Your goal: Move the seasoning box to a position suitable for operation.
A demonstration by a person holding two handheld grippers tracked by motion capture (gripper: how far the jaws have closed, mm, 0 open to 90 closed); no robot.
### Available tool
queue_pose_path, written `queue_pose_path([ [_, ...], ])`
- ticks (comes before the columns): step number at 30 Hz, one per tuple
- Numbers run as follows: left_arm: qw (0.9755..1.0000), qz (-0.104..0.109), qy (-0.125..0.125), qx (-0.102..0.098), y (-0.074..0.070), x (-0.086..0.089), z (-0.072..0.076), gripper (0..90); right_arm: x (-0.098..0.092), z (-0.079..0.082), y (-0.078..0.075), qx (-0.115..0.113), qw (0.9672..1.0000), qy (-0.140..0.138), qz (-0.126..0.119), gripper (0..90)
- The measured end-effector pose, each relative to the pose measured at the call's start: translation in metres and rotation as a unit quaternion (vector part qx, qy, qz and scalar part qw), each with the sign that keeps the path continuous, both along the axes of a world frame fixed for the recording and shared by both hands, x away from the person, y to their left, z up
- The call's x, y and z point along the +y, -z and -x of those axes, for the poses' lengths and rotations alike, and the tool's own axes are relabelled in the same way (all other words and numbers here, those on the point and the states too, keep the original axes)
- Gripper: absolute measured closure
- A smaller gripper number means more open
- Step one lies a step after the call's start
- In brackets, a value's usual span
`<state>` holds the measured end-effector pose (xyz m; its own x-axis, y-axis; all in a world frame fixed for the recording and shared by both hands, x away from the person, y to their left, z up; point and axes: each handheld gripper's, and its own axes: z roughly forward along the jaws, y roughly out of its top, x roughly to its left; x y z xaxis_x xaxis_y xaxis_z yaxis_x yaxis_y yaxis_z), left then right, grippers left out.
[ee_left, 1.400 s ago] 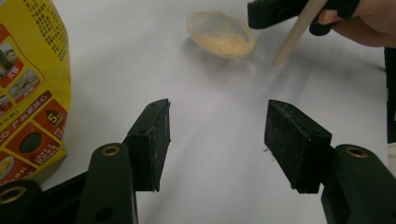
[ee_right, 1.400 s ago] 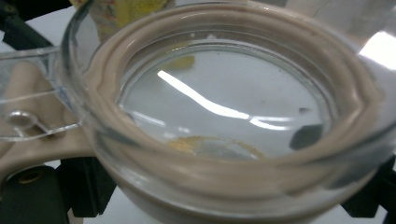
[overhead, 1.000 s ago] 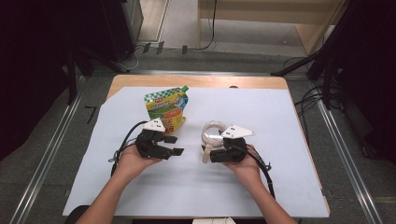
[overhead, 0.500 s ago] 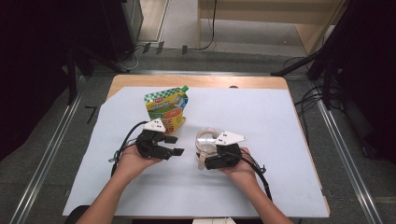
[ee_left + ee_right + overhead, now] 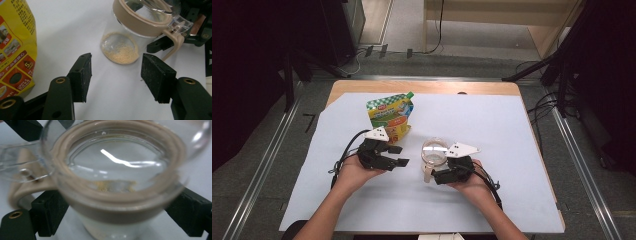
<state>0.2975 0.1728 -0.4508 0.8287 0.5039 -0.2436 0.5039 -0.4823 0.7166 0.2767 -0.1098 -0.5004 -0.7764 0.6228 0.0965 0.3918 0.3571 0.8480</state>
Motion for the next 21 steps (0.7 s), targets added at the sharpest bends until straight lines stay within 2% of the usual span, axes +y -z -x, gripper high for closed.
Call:
queue_pose_path([
  [3,1.0,-0.002,0.0,-0.002,-0.001,0.0,0.001,43.1,-0.005,0.002,-0.003,0.006,1.0,0.0,-0.008,12.4],
  [5,1.0,-0.001,0.0,-0.002,-0.001,0.0,0.001,43.3,-0.016,0.01,-0.01,0.005,0.9998,-0.004,-0.017,13.6],
  [7,1.0,-0.001,-0.001,-0.001,0.0,-0.001,0.0,43.2,-0.02,0.014,-0.012,0.011,0.9998,-0.004,-0.015,14.4],
  [9,1.0,0.0,-0.001,0.004,0.001,-0.001,-0.001,43.9,-0.024,0.018,-0.014,0.012,0.9999,-0.005,-0.004,21.5],
  [11,1.0,0.0,0.002,0.005,0.001,-0.002,-0.001,46.0,-0.028,0.025,-0.015,-0.003,0.9999,-0.007,0.013,27.6],
  [12,1.0,0.0,0.002,0.005,0.001,-0.002,-0.001,46.6,-0.028,0.025,-0.015,-0.003,0.9999,-0.007,0.013,27.6],
  [15,0.9999,0.004,0.006,0.01,0.0,-0.004,0.0,50.4,-0.035,0.034,-0.024,-0.015,0.9995,-0.009,0.026,41.1],
  [18,0.9992,0.015,0.0,0.038,0.0,-0.004,-0.001,56.5,-0.04,0.037,-0.028,-0.016,0.9996,0.0,0.023,48.2],
  [19,0.9986,0.026,0.003,0.045,-0.001,-0.003,-0.002,59.2,-0.042,0.038,-0.03,-0.015,0.9997,0.005,0.02,50.1],
  [21,0.9987,0.03,0.006,0.041,-0.003,-0.003,-0.001,65.9,-0.048,0.036,-0.033,-0.007,0.9999,0.011,0.009,54.7],
])
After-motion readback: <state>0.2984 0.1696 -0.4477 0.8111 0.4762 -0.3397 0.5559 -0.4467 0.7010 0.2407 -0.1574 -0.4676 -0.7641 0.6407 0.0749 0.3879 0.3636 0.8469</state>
